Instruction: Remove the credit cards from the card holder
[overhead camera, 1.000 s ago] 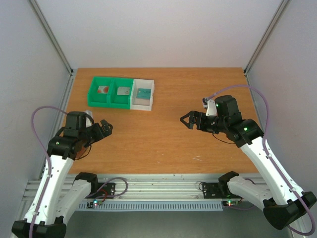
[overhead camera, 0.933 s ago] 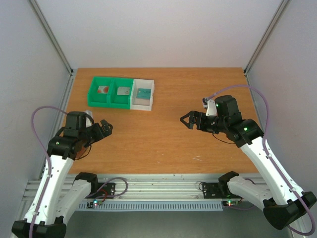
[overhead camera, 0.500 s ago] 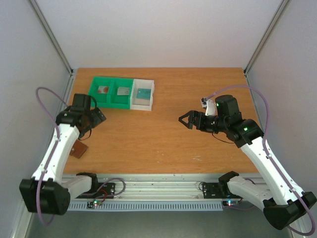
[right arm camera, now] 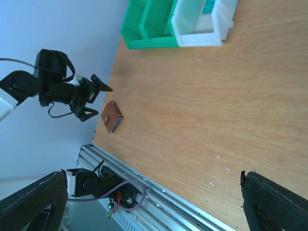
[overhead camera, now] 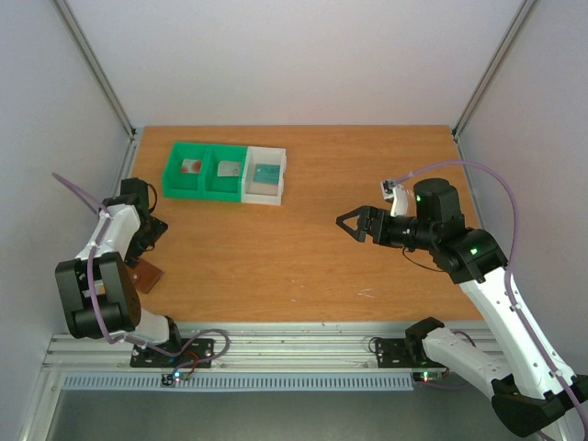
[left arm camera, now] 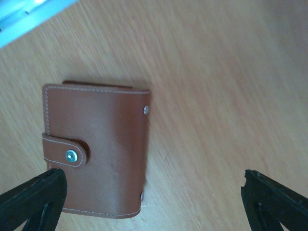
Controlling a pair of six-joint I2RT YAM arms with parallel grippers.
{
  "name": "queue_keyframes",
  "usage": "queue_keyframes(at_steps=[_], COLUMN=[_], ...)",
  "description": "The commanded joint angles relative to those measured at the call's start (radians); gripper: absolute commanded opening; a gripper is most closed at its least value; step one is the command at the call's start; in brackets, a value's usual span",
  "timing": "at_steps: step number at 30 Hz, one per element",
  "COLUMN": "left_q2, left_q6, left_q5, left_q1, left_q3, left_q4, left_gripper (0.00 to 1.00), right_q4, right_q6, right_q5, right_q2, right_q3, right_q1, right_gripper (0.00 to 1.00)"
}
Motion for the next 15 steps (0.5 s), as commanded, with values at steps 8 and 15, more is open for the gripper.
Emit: queue_keyframes(at_steps=[8, 15], left_q2=[0.087, 0.105], left_q6=[-0.041, -0.015], left_q5=[0.165, 0.215], left_q1=[0.004, -0.014], left_q3=[-0.053, -0.091], left_q4=[0.15, 0.207], left_gripper=[0.99, 0.99], right_q4=[-0.048, -0.093], right_q6=[0.023, -0.003], right_q5=[0.039, 0.081], right_q2=[-0.031, -0.021], right_q3=[0.02, 0.038], right_q1=[-0.006, -0.006], right_gripper=[0.98, 0.98])
